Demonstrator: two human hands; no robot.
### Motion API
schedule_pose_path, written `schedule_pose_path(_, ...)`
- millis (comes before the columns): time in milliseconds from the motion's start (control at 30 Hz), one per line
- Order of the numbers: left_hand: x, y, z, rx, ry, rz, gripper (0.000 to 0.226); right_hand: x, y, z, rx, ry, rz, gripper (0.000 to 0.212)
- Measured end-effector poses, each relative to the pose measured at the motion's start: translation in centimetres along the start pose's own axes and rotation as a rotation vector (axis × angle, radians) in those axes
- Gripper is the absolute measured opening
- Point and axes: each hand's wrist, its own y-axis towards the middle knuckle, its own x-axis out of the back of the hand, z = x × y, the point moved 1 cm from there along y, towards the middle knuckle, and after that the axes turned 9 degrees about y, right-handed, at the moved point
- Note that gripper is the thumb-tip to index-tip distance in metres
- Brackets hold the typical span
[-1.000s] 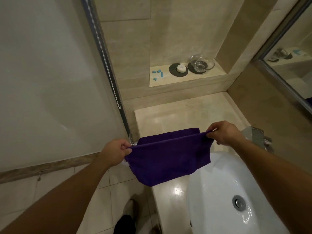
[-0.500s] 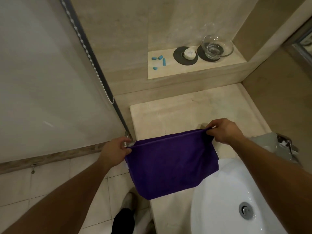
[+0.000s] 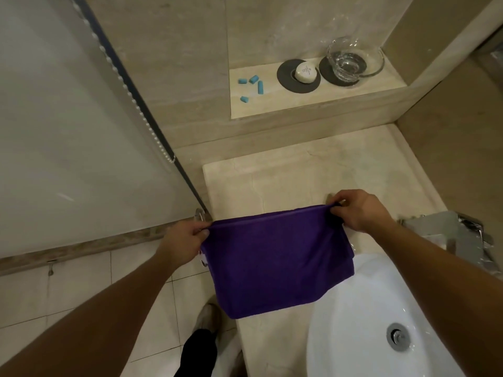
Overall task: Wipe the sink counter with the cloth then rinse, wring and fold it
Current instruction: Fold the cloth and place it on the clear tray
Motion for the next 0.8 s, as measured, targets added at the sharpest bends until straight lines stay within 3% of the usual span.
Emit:
schedule_pose_path(167, 1.1, -0.1, -0.4, -0.118, 0.183, -0.052, 0.023, -0.1, 0.2, -0.1, -0.006, -0.096, 0.008, 0.016)
schedule_pose_path(333, 1.9, -0.3, -1.1, -0.147, 0.046, -0.062, 0.026, 0.0, -0.3, 0.1, 0.007, -0.157, -0.01, 0.019)
schedule_pose_path(467, 3.5, -0.6, -1.5, -0.175, -0.004, -0.055, 0.014, 1.1, -1.2, 0.0, 0.01, -0.089, -0.006, 0.013)
schedule_pose_path(600, 5.4, -1.3, -2.6, -0.191, 0.019, -0.078, 0.016, 2.6, -2.8, 0.3, 0.044, -0.034, 0.035, 0.029)
schedule_pose_path(800, 7.3, -3.9, -4.8, -0.232, 0.078, -0.134, 0.012, 4.8, -6.4, 0.3, 0.08, 0.004, 0.026, 0.011)
